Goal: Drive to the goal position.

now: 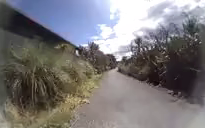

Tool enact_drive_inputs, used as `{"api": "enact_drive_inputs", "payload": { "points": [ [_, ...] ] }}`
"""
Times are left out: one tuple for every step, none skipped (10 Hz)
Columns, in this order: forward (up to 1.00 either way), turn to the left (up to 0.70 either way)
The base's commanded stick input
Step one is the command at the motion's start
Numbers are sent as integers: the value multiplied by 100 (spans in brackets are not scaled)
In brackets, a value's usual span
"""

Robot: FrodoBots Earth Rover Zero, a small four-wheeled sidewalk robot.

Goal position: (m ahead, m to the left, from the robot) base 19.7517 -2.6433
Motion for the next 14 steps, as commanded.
{"api": "enact_drive_inputs", "payload": {
  "points": [
    [70,-4],
    [70,-4],
    [70,-4],
    [70,-4],
    [70,-3],
    [70,-2],
    [70,-1],
    [70,0],
    [70,0],
    [70,0],
    [70,0],
    [70,0],
    [70,0],
    [70,0]
  ]
}}
